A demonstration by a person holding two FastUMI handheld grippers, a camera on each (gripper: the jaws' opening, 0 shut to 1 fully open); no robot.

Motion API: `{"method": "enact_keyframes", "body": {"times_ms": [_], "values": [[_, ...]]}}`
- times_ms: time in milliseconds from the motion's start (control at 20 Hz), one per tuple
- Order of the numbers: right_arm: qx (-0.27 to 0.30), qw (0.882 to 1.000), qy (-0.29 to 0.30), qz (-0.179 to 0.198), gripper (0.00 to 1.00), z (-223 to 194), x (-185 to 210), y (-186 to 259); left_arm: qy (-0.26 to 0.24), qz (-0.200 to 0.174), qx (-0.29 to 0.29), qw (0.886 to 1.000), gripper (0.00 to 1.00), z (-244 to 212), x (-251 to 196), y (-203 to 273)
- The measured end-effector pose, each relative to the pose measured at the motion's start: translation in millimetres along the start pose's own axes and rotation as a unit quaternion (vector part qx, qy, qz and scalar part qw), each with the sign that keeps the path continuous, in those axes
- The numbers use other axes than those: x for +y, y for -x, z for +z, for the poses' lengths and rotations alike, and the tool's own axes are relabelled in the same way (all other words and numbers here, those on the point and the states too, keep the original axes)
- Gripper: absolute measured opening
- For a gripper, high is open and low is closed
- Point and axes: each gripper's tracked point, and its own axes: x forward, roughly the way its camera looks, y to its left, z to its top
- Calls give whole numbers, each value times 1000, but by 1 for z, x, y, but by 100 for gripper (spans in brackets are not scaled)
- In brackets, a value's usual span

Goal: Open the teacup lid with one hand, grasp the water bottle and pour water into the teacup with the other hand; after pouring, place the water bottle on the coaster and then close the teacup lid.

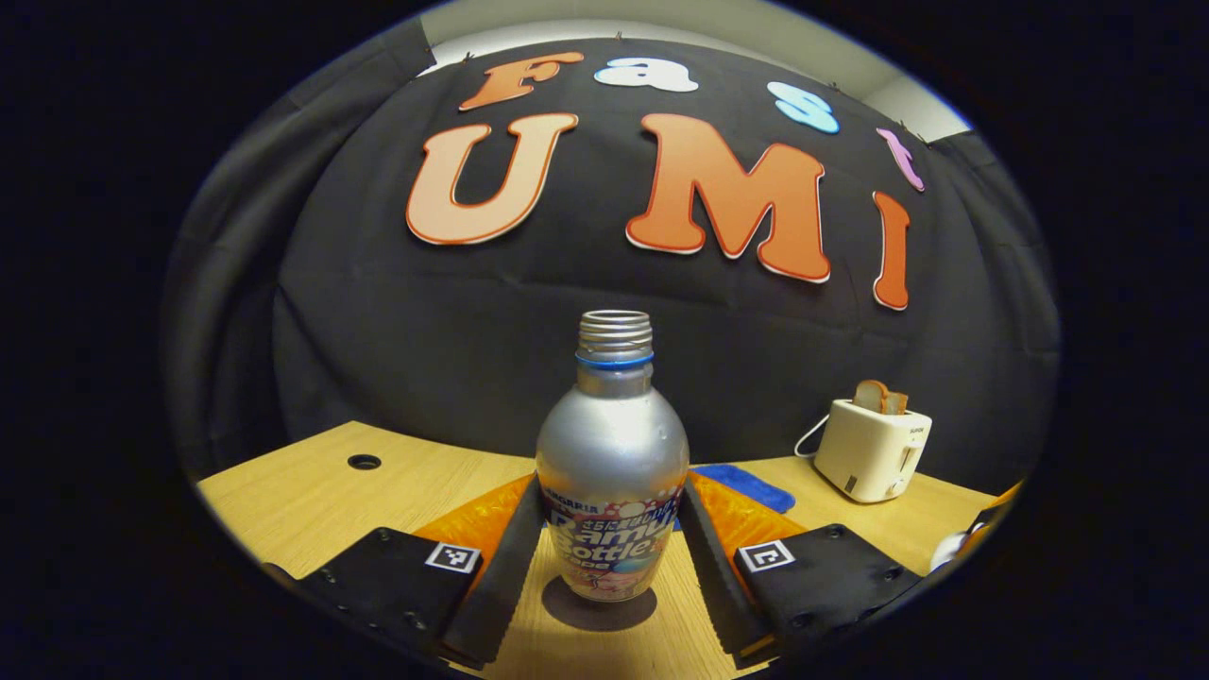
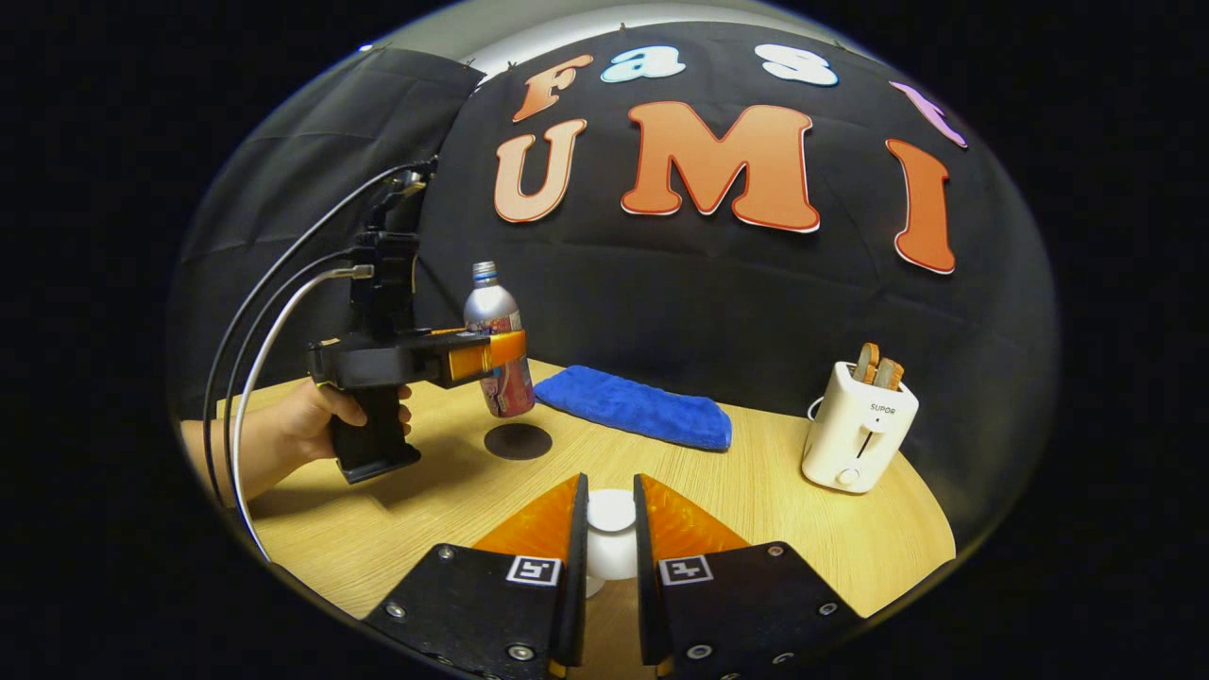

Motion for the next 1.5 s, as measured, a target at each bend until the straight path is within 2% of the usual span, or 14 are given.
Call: {"method": "enact_keyframes", "body": {"times_ms": [250, 300, 350, 400, 450, 650, 700, 850, 950, 1000, 1100, 1200, 1250, 1500], "values": [[4, 1000, -11, 1, 24, -3, -2, -2, 9, 8, 38, 999, 81, -26, 5, -10], [5, 1000, -10, 2, 24, -4, -2, -2, 9, 8, 43, 999, 84, -31, 5, -13], [4, 1000, -10, 2, 24, -4, -2, -3, 8, 7, 49, 999, 81, -35, 5, -14], [5, 1000, -11, 2, 24, -5, -3, -3, 10, 9, 53, 999, 84, -38, 5, -16], [6, 1000, -12, 4, 24, -4, -2, -3, 9, 10, 58, 998, 81, -41, 5, -16], [9, 1000, -13, 8, 24, -6, 1, -5, 5, 9, 65, 998, 84, -46, 3, -21], [11, 1000, -15, 7, 24, -7, 1, -5, 3, 9, 68, 998, 81, -48, 2, -22], [12, 1000, -19, 13, 24, -6, 5, -5, -2, 4, 73, 997, 89, -48, -3, -23], [12, 1000, -21, 14, 23, -7, 5, -6, -6, 4, 79, 997, 85, -52, -2, -23], [13, 1000, -22, 16, 24, -7, 7, -5, -6, 4, 81, 997, 88, -53, -2, -23], [13, 1000, -21, 18, 23, -8, 10, -6, -2, 0, 85, 996, 87, -55, -6, -20], [16, 999, -21, 22, 24, -9, 13, -8, -4, -3, 87, 996, 91, -55, -7, -17], [14, 999, -23, 25, 24, -8, 16, -9, -7, -4, 84, 996, 98, -51, -8, -14], [21, 999, -25, 38, 24, -19, 28, -17, -32, -5, 66, 997, 98, -39, -8, 6]]}}
